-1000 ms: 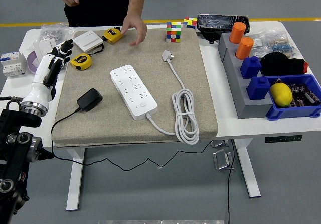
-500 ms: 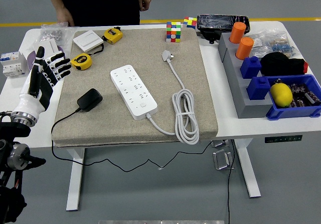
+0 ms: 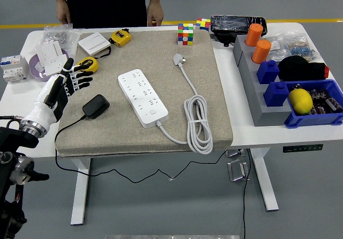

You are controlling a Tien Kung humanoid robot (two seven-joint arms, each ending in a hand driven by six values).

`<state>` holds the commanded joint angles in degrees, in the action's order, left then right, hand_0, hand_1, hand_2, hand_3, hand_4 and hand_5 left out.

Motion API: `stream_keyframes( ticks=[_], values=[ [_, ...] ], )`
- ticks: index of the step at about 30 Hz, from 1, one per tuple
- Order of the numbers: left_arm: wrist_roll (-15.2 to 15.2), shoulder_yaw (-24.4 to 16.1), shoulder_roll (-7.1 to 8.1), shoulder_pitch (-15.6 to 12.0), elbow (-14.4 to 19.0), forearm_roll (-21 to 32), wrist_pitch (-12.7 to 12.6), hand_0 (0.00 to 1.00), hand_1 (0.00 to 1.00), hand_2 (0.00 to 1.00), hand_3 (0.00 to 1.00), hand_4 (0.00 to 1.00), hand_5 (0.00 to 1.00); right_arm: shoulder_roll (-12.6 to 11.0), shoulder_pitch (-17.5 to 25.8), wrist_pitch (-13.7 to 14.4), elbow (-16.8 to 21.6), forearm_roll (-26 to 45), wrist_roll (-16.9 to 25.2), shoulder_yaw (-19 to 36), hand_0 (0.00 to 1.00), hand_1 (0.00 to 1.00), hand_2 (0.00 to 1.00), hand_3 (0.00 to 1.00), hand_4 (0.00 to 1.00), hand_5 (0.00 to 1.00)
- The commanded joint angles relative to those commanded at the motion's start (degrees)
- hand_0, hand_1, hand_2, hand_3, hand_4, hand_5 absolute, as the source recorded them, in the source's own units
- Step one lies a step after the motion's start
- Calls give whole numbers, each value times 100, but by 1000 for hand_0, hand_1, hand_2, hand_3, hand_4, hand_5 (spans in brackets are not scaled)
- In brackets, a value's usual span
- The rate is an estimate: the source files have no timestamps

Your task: Pick up the plug,place it near the board,insert it into the board,press the button

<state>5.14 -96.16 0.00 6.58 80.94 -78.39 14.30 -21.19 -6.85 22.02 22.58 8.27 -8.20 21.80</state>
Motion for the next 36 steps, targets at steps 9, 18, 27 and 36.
stream_keyframes(
  ticks=[9, 18, 27, 36],
  values=[
    [-28, -23, 0, -3, -36, 36, -94, 762, 767, 738, 724, 998, 932, 3, -8, 5, 11, -29, 9, 49, 787, 741, 733, 757, 998, 998],
    [-53, -58, 0, -6, -37, 79, -176, 760, 765, 736, 727, 998, 925, 3, -4, 3, 1, -15, 2, 42, 786, 742, 733, 757, 998, 998],
    [-71, -86, 0, -9, -46, 107, -230, 757, 763, 735, 726, 998, 911, 4, -1, 2, 1, -24, 5, 67, 786, 740, 733, 757, 998, 998],
    [-92, -115, 0, -4, -64, 139, -267, 755, 762, 735, 726, 998, 903, 10, -6, -2, 1, -27, 10, 77, 786, 740, 733, 757, 998, 998]
  ],
)
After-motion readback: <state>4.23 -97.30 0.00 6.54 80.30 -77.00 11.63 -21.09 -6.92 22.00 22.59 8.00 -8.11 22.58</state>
